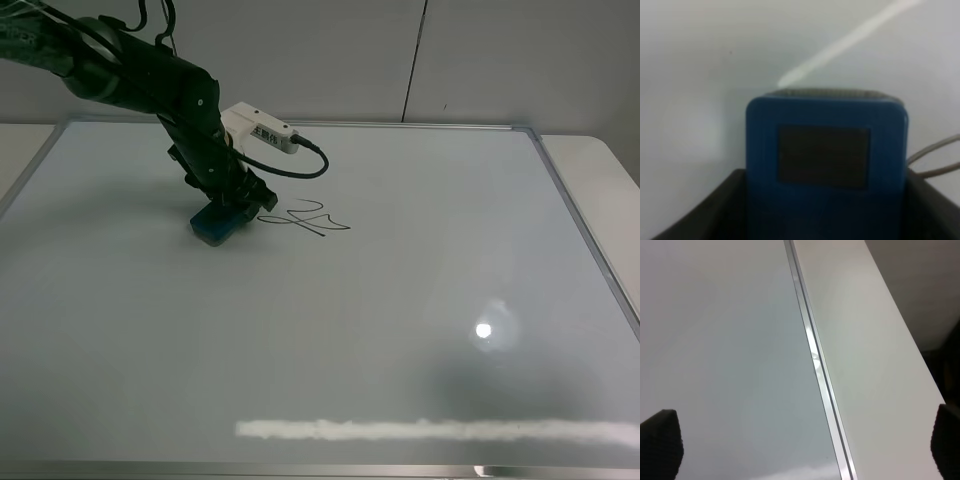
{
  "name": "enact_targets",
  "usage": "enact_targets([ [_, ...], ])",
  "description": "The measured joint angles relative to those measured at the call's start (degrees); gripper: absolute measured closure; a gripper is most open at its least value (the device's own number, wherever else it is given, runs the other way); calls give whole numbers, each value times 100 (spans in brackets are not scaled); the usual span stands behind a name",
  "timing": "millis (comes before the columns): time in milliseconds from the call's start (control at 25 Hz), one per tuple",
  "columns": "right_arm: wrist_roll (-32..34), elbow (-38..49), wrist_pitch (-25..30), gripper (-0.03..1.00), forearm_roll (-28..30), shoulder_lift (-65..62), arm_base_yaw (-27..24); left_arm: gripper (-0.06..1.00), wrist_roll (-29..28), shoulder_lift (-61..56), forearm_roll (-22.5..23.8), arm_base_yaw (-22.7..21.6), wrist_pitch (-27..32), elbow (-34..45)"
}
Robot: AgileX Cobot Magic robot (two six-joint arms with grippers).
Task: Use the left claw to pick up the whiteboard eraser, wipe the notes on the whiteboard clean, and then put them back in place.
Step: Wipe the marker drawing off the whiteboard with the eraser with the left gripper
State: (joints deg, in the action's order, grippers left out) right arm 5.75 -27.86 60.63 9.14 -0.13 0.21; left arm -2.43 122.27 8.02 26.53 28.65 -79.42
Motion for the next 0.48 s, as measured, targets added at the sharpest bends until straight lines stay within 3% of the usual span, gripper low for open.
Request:
enact_targets([
  [480,0,0,0,-2,0,0,0,39,-242,126,6,677,-231,-46],
])
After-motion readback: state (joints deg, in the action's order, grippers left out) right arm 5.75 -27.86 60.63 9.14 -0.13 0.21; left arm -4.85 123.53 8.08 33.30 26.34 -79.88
